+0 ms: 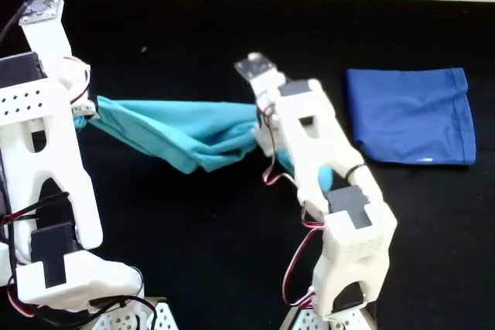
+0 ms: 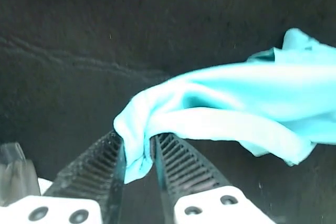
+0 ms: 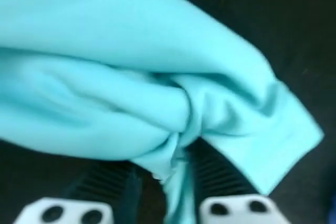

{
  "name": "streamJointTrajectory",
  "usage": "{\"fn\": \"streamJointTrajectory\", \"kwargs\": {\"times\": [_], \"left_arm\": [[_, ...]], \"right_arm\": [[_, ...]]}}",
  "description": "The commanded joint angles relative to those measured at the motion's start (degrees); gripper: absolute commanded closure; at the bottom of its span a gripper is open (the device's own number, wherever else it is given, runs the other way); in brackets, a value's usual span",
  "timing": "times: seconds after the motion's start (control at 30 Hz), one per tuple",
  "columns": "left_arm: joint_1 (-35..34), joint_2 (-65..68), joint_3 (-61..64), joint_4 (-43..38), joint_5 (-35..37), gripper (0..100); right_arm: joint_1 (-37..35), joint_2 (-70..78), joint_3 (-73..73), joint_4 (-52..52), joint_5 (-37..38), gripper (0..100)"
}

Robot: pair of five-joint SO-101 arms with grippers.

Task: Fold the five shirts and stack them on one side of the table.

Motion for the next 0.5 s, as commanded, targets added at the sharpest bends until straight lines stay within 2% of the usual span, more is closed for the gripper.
{"fn": "streamJointTrajectory", "kwargs": {"times": [0.0, 0.2, 0.27, 0.37, 0.47], "left_arm": [[1.89, -0.92, -5.23, 4.84, 0.35, 99], [2.33, -0.92, -17.63, 16.79, 0.35, 99], [2.15, -1.89, -19.74, 17.58, 0.44, 99], [2.86, -6.90, -19.74, 17.49, 0.44, 99], [6.46, -14.02, -18.24, 17.49, 0.44, 99]], "right_arm": [[1.80, -0.48, -12.62, 6.90, -0.18, 99.1], [6.90, -0.48, -37.49, 20.79, 0.00, 99.1], [9.01, -0.48, -46.90, 25.27, 0.18, 99.1], [11.47, -0.48, -60.26, 32.40, 4.75, 99.2], [14.90, -1.71, -68.70, 32.75, 5.98, 99.2]]}}
